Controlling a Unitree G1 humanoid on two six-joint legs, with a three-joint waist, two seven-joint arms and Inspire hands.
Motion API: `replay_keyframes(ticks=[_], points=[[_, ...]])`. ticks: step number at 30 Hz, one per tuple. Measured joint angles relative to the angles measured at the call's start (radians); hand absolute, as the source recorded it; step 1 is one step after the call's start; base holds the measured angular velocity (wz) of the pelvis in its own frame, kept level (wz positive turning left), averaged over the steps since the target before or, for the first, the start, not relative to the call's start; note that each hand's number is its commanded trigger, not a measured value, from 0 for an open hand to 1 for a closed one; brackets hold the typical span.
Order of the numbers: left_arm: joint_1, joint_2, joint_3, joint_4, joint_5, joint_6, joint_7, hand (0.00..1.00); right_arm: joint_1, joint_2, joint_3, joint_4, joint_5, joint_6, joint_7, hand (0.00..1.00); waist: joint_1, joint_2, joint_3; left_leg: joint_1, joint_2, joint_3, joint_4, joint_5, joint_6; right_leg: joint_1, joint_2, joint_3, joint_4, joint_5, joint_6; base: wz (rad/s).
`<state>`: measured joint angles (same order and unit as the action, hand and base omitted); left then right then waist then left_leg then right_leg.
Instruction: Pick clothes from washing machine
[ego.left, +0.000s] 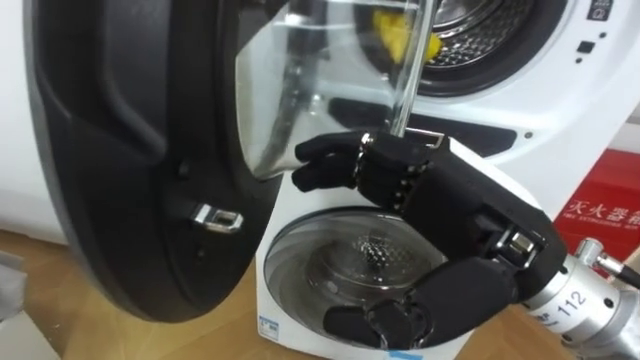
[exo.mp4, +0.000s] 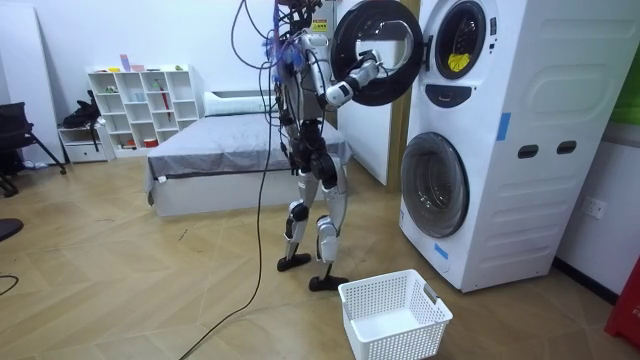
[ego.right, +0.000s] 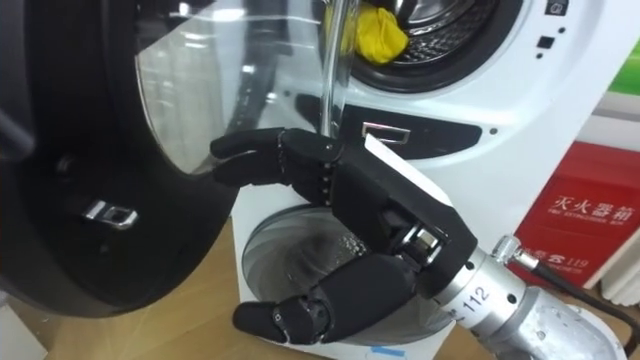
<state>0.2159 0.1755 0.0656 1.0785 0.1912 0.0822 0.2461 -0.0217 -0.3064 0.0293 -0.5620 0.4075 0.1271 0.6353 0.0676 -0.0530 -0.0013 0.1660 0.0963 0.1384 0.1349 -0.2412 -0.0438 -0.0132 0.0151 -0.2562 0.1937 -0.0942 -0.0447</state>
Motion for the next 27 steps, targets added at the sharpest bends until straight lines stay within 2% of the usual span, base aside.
replay_keyframes(ticks=[1,6,13,16,19,27], points=[[-0.009,0.001,-0.006,0.0,0.0,0.0,-0.002,0.0,-0.023,0.006,0.03,0.006,-0.005,-0.002,0.006,0.0,0.017,-0.002,0.0005,-0.001,0.001,0.001,-0.001,0.0,0.0,-0.004,0.003,0.005,0.001,0.001,-0.002,-0.16],[-0.023,0.0,-0.011,0.0,0.001,0.007,-0.015,0.0,-0.078,0.029,0.084,0.038,-0.027,-0.002,0.011,0.0,0.038,-0.009,0.0003,-0.004,0.003,0.001,0.001,0.001,-0.001,-0.007,0.005,0.005,0.0,0.002,-0.004,-0.01],[-0.049,0.001,-0.012,0.001,0.004,0.025,-0.033,0.0,-0.178,0.075,0.122,0.08,-0.027,0.015,0.009,0.0,0.096,-0.031,0.0013,-0.009,0.003,-0.003,-0.001,0.0,-0.001,-0.006,0.005,-0.001,-0.009,0.004,-0.003,0.01],[-0.049,0.001,-0.016,0.002,0.009,0.044,-0.041,0.0,-0.199,0.099,0.152,0.09,-0.025,0.018,0.001,0.0,0.107,-0.031,0.002,-0.008,0.003,-0.004,0.001,0.0,-0.001,-0.005,0.004,-0.006,-0.01,0.003,-0.002,0.02],[-0.046,0.003,-0.045,0.002,0.009,0.066,-0.041,0.0,-0.245,0.104,0.189,0.122,-0.018,0.019,-0.004,0.0,0.108,-0.028,0.0036,-0.007,0.003,-0.005,0.001,0.001,-0.001,-0.004,0.004,-0.007,-0.01,0.002,0.0,0.0],[-0.071,0.0,-0.057,0.0,0.009,0.072,-0.039,0.0,-0.276,0.127,0.224,0.158,-0.056,0.021,-0.022,0.0,0.11,-0.028,0.0046,-0.019,0.003,-0.015,0.0,0.001,-0.001,-0.005,0.002,-0.02,-0.023,-0.001,0.003,0.05]])
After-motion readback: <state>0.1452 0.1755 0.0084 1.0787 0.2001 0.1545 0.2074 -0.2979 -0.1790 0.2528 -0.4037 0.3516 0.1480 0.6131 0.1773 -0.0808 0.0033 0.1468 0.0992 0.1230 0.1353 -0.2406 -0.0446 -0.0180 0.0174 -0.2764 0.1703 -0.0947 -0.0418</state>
